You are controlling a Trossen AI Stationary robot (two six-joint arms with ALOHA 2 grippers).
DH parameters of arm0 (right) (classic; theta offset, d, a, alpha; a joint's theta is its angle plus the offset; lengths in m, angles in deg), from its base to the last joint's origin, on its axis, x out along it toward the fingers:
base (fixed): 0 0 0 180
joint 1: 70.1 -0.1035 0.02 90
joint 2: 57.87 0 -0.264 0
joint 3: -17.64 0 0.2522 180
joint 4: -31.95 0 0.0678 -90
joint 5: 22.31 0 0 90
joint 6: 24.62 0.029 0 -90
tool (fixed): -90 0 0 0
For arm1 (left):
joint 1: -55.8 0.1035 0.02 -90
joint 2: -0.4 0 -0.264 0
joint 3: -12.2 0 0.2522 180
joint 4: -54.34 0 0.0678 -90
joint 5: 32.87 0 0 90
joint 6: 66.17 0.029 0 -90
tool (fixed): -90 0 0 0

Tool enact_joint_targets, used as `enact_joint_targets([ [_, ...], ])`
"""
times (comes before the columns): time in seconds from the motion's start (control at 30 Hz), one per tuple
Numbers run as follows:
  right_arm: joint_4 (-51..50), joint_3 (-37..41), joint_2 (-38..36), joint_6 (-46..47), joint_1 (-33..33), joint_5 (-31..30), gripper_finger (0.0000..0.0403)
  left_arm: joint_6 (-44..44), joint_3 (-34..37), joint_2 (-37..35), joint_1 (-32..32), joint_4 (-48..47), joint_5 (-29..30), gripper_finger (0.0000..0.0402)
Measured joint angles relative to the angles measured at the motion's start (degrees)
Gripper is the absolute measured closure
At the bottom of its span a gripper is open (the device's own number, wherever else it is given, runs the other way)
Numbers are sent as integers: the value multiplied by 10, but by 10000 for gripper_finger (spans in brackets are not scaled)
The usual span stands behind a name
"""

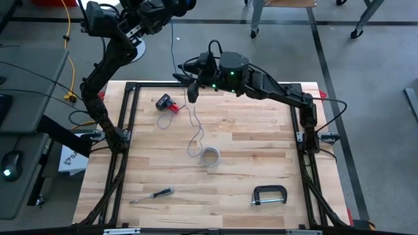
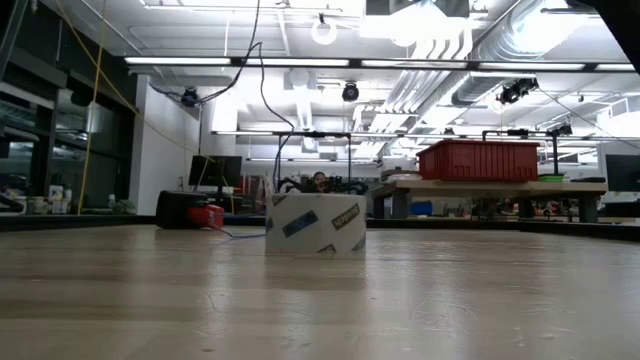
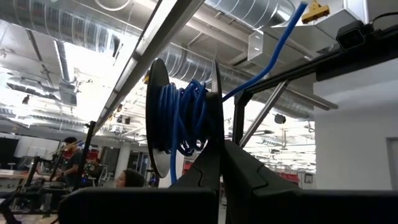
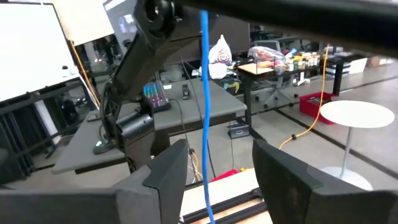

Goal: Coil cords
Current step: Coil the blue wire on the spool

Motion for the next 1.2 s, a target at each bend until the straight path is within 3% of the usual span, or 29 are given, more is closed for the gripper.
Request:
enact_joint_targets([
  [0.33, 0, 0, 2, 12, 0, 2, 301, 1, 0, 0, 0, 0, 1, 401],
  [0.5, 2, 0, 2, 16, -1, 33, 388, 1, 0, 0, 0, 0, 1, 401],
  [0.83, -45, 1, -35, 40, -7, 86, 401, -1, 0, -16, 53, -24, -15, 401],
  [1.0, -68, 0, -65, 27, -21, 87, 402, -3, 0, -37, 94, -113, -49, 401],
  [1.2, -79, 0, -104, 10, -35, 89, 402, 47, 0, -67, 126, -342, -94, 401],
])
